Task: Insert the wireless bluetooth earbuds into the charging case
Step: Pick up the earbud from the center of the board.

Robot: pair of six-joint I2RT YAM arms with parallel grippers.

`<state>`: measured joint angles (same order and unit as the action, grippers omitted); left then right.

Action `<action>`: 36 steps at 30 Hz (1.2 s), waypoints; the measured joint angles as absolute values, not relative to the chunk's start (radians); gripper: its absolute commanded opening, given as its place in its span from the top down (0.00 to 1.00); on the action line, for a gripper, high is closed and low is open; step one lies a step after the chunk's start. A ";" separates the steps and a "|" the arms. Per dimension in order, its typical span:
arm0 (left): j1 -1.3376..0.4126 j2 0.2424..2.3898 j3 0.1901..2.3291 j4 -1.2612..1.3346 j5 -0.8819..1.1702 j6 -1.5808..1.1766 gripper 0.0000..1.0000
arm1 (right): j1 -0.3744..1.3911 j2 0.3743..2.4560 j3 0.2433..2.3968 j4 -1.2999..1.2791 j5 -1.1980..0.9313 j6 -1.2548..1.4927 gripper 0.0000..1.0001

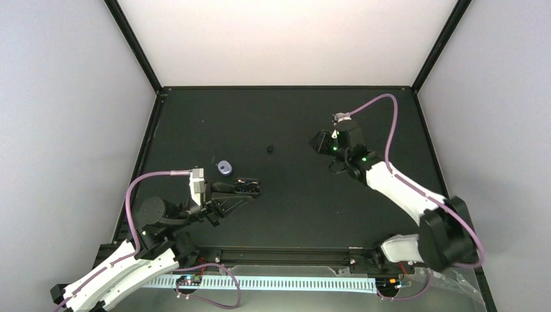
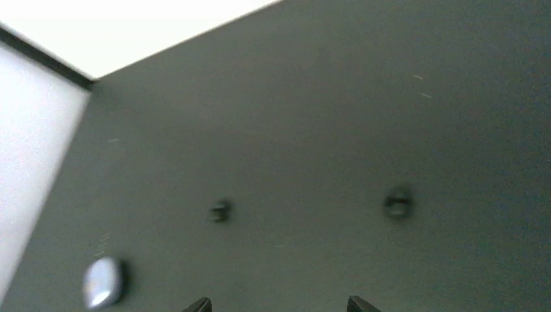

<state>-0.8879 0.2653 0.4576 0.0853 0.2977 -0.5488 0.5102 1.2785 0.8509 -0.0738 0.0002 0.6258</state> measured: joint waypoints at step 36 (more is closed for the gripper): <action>-0.888 0.226 0.456 -0.004 0.265 -0.456 0.98 | 0.358 2.019 1.329 -0.313 0.021 0.537 0.62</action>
<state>-0.8879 0.2264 0.4557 -0.0036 0.2653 -0.4561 0.3576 2.0186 1.3293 -0.3134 0.0212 0.5365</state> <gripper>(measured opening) 0.215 0.402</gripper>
